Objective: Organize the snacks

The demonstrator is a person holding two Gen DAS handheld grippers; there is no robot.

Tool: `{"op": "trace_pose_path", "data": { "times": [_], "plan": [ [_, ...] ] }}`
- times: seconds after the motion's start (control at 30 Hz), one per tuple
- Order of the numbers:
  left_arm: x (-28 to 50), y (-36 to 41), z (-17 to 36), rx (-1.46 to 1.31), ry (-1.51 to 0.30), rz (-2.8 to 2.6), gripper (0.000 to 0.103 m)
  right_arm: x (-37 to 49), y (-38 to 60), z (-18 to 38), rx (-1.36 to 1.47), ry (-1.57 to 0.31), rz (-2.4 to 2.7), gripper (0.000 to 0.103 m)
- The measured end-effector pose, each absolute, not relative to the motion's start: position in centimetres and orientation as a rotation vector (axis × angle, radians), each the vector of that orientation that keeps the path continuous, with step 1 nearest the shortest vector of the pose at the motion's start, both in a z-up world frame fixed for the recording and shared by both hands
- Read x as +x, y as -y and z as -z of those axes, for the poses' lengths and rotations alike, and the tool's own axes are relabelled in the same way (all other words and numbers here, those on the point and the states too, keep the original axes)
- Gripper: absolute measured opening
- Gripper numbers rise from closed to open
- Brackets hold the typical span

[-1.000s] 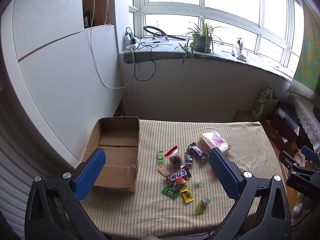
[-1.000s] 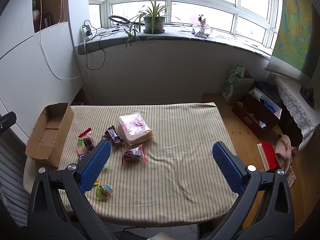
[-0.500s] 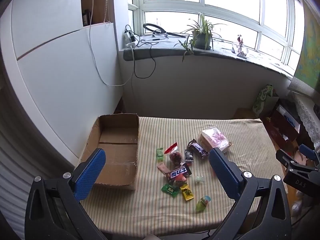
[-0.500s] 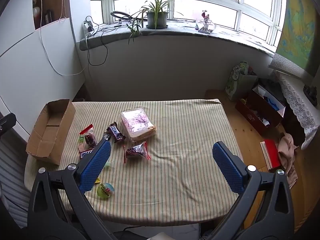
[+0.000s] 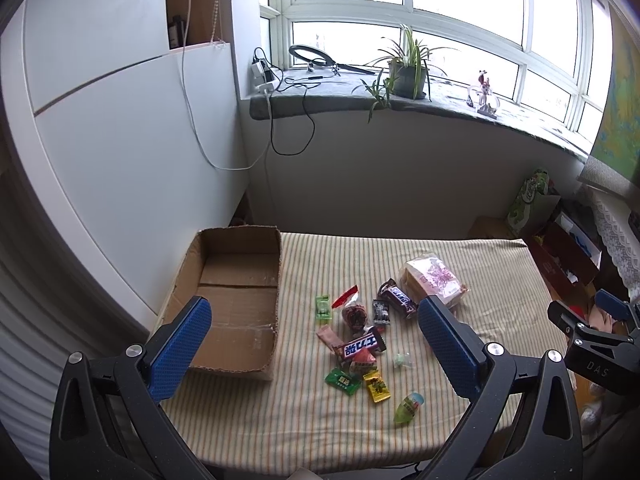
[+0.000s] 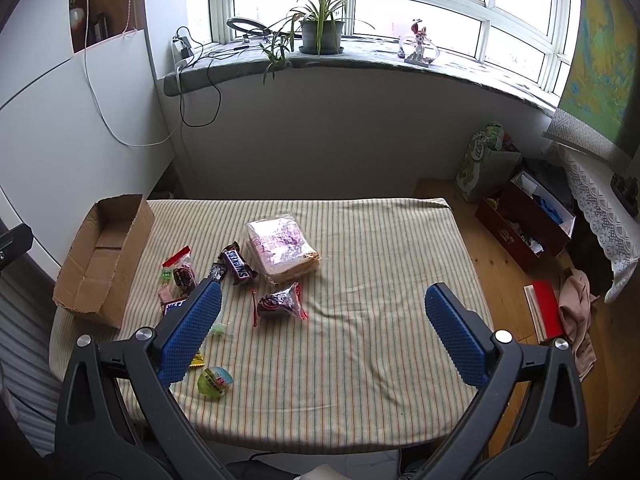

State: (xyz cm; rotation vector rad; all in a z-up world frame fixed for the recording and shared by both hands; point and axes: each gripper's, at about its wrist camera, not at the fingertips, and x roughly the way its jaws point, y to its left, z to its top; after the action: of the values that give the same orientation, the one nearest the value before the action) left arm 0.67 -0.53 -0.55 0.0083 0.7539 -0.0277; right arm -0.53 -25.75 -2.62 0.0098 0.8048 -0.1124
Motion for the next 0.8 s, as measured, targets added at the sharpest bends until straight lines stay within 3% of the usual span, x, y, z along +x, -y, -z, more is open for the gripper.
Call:
{"op": "trace_pose_path", "data": {
  "times": [0.8],
  "plan": [
    [0.32,0.38,0.43,0.000,-0.751,0.042,0.102,-0.88,25.61,2.60,0.014,-0.819,0.113,0.103]
  ]
}}
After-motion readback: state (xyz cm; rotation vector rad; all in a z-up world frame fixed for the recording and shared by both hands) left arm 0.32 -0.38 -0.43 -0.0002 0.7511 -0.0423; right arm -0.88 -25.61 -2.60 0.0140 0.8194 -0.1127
